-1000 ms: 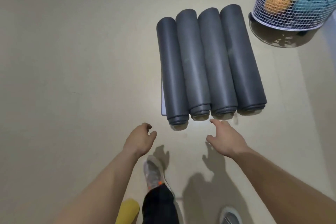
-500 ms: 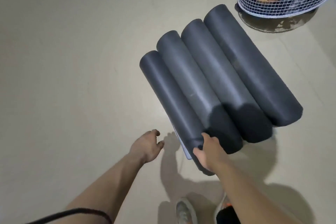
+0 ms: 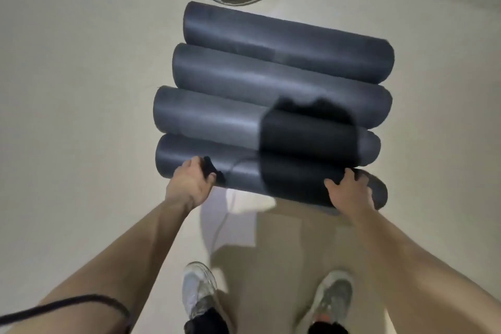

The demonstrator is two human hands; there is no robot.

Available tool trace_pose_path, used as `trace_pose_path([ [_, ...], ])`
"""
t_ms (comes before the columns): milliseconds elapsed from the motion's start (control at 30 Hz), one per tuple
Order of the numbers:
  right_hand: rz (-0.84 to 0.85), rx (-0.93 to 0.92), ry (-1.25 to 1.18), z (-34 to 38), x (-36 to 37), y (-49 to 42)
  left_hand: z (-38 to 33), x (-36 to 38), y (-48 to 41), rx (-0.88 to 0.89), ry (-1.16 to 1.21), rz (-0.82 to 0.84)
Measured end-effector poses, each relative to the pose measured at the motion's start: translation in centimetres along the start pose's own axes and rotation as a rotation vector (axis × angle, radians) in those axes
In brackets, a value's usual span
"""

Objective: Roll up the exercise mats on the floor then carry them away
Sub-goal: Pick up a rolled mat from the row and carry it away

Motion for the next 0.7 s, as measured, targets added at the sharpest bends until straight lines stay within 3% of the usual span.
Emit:
trace_pose_path([
  [133, -0.173, 0.102, -0.145, -3.2, 4.5, 1.4, 3.5, 0.8, -1.6, -0.024, -0.063, -0.156],
  [267, -0.42, 0.162, -0.285, -7.2, 5.3, 0.3, 5.8, -0.2, -3.9, -0.139, 0.179, -0.327],
  [433, -0.487, 0.244, -0.506, -11.7, 6.9, -1.3, 8.7, 2.1, -6.8, -0.223, 0.369, -0.353],
  [700, -0.596, 0.155, -0.722, -13.0, 6.4, -0.6, 6.9, 2.3, -6.6, -0.218, 0.451, -0.409],
])
Point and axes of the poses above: each hand's wrist, its own y-axis away from the middle knuckle, its own x-axis out of the palm, z = x × y, the point moved 7 cm from there along -y, towards the middle knuckle, and after that the axes turned 6 degrees about -x, right-handed, at the moved point
